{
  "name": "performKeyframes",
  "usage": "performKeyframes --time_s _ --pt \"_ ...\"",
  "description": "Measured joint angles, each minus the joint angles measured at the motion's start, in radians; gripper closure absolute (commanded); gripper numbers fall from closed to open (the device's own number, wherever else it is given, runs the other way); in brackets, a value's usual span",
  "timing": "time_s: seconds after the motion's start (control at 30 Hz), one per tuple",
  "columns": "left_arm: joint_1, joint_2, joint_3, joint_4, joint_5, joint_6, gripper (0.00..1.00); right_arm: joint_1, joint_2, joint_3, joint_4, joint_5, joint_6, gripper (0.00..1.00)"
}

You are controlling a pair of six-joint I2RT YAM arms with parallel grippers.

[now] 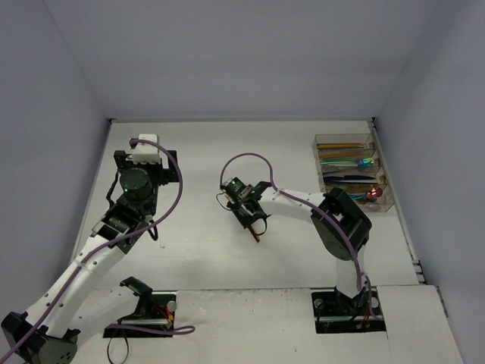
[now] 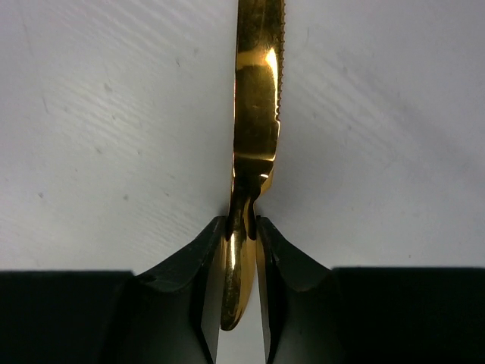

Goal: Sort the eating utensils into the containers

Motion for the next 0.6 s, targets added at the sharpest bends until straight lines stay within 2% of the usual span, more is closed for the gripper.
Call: performKeyframes --time_s 0.6 --pt "0.0 0.008 0.0 0.0 0.003 0.0 0.1 0.005 0.056 0.093 -0.159 -0.034 0.011 0.72"
